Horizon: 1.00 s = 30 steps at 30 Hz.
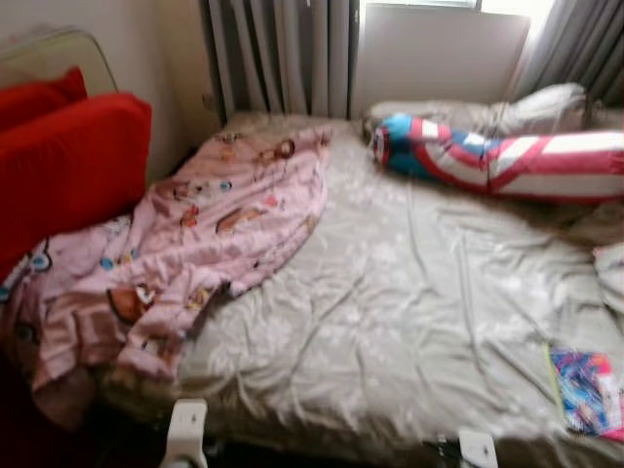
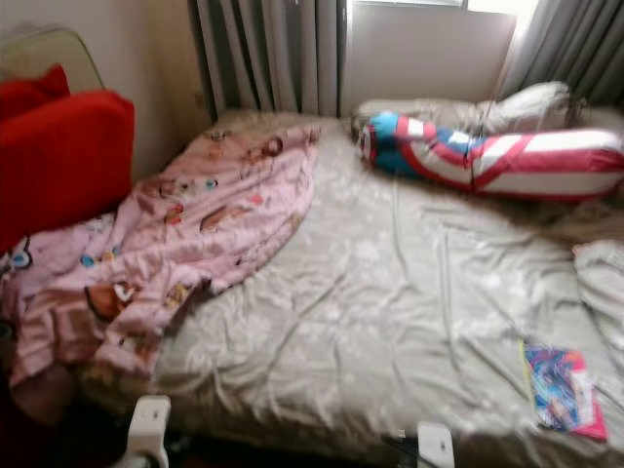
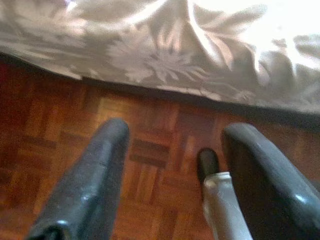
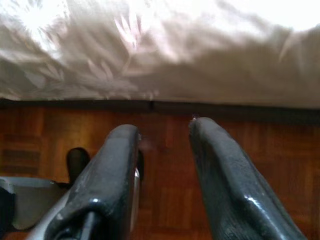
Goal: Clean up the room
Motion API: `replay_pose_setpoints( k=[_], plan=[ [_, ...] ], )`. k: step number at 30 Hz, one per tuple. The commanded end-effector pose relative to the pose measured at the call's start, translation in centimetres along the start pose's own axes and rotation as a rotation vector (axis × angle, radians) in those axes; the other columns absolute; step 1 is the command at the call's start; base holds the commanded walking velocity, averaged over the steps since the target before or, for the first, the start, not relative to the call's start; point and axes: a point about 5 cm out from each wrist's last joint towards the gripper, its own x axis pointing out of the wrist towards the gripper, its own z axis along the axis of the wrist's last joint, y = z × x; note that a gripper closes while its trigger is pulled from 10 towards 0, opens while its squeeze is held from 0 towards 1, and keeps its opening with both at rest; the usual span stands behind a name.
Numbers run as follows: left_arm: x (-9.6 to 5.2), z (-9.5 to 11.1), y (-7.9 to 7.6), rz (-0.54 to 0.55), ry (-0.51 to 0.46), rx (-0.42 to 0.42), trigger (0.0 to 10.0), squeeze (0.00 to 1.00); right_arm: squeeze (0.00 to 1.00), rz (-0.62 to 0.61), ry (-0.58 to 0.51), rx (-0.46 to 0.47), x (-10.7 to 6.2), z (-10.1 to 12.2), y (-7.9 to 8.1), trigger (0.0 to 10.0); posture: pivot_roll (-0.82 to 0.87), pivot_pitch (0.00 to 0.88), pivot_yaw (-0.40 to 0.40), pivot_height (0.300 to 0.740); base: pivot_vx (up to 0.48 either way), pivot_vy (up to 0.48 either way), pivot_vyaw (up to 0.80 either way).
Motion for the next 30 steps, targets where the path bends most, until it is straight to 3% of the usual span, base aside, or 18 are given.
replay_pose_setpoints(
  k=[1, 30],
  plan=[
    [-0.08, 0.07, 0.75, 0.020, -0.004, 0.006, 10.0, 0.00, 0.00, 0.006, 0.001, -0.011, 0.06, 0.03, 0.39, 10.0, -0.04, 0.000, -0.002, 0.738, 0.000, 0.480, 0.00],
    [-0.15, -0.14, 0.85, 0.033, -0.005, -0.007, 10.0, 0.00, 0.00, 0.020, 0.006, -0.015, 0.06, -0.14, 0.67, 10.0, -0.03, 0.000, -0.005, 0.738, 0.000, 0.480, 0.00]
  ],
)
